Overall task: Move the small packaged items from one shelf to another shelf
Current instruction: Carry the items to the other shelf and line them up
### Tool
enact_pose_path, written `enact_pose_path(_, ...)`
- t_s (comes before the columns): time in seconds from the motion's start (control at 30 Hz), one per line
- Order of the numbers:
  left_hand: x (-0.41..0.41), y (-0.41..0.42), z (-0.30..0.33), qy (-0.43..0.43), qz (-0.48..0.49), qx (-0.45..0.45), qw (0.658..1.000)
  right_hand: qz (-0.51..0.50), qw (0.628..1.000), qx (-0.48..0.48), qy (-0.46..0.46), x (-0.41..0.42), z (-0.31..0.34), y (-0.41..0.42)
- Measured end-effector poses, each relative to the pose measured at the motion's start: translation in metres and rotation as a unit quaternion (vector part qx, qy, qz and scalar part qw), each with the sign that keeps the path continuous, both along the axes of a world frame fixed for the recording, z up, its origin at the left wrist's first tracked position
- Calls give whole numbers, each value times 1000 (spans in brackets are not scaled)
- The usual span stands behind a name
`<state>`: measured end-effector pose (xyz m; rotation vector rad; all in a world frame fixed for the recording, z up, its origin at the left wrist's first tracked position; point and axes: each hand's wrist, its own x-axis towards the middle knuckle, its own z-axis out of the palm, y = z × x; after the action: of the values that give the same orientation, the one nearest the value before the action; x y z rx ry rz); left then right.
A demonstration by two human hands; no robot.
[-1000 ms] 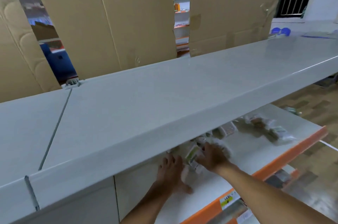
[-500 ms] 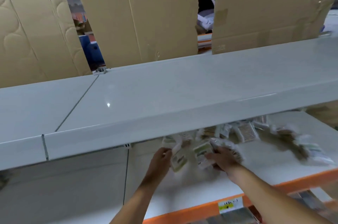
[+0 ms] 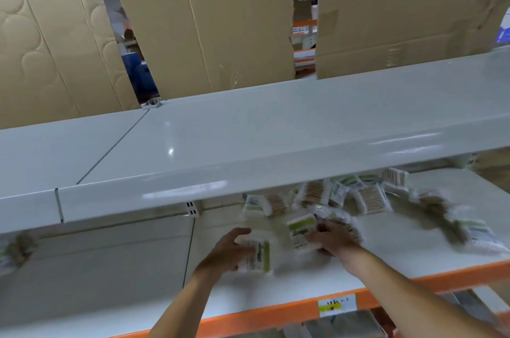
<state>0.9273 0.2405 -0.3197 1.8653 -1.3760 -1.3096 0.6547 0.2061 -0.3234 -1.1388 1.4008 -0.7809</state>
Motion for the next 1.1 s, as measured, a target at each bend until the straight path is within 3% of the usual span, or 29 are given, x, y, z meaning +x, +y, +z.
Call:
enact_pose_path(0.43,21,34,-1,6,97,1,995,75,997,11,7,11,-3,1)
enact_pose_path(0.7,53,57,3,47,218,-7,975,151,988,-12,33,59,2,8)
enact_pose_path(1.1,132,117,11,82,277,-66,955,216,973,-59,57,165,6,33)
